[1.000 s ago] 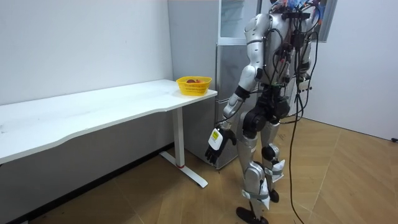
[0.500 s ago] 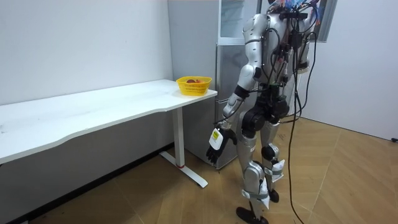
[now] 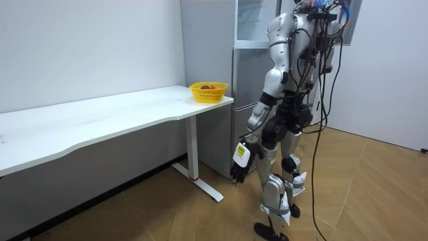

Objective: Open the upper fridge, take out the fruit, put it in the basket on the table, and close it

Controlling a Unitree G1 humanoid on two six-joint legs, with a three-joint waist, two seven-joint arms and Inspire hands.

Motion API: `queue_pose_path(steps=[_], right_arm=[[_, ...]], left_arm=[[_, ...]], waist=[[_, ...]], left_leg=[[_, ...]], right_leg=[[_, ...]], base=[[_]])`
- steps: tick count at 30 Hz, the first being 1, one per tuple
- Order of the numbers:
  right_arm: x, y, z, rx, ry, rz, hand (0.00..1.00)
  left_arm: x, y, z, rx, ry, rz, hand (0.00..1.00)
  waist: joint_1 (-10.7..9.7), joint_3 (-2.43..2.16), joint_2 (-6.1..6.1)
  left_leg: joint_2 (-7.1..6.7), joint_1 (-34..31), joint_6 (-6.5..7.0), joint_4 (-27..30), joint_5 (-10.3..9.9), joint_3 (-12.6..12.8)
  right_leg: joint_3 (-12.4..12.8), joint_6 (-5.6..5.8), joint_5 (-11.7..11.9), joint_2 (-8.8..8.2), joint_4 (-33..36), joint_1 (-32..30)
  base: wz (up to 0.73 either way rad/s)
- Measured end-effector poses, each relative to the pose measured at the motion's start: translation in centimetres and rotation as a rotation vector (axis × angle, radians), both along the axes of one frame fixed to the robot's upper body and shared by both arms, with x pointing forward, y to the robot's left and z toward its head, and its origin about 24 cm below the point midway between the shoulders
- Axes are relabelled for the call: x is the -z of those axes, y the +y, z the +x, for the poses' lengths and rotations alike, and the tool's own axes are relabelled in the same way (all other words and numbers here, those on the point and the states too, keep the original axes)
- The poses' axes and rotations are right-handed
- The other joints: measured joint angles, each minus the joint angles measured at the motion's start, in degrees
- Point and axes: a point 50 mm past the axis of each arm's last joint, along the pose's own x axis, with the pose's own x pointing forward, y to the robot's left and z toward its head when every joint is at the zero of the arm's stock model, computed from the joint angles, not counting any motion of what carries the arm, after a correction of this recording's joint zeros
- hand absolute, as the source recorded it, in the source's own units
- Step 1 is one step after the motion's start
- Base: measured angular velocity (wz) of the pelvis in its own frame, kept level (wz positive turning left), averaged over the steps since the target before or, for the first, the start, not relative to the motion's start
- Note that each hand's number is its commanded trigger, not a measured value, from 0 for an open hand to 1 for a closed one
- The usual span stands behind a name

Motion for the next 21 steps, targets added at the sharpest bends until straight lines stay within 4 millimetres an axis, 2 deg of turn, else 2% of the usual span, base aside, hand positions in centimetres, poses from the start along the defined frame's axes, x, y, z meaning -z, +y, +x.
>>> queue_pose_path(steps=[4,12,18,21], right_arm=[[-0.6,0.9,0.7,-0.059,-0.027,-0.055,0.00],[-3.0,3.5,1.9,-0.210,-0.140,-0.240,0.00],[-3.4,4.9,2.7,-0.295,-0.114,-0.391,0.00],[-3.4,5.6,3.3,-0.326,-0.103,-0.422,0.00]], left_arm=[[0.2,-0.4,-0.1,0.002,0.005,-0.014,0.00],[0.1,-0.4,-0.1,0.005,0.002,-0.011,0.00],[0.2,-0.4,-0.3,0.004,0.004,-0.005,0.00],[0.2,-0.4,-0.4,0.003,0.012,-0.007,0.00]], waist=[[-0.05,0.03,-0.10],[0.31,0.04,-1.20],[0.63,-0.02,-1.56],[1.75,0.02,-2.25]], left_leg=[[0.02,0.11,0.00,0.08,0.00,0.03],[0.01,-0.20,0.00,0.14,0.00,-0.03],[-0.03,-0.41,0.00,0.20,0.00,-0.96],[0.05,-0.31,0.00,0.57,0.00,-1.10]], right_leg=[[0.10,-0.07,-0.04,-0.01,0.64,-0.21],[-0.07,-0.13,-0.02,-0.11,0.52,-0.61],[-0.58,-0.13,0.12,-0.18,0.59,0.00],[-0.64,-0.15,0.13,-0.13,0.35,0.42]], base=[[-0.05],[0.00],[0.03],[0.00]])
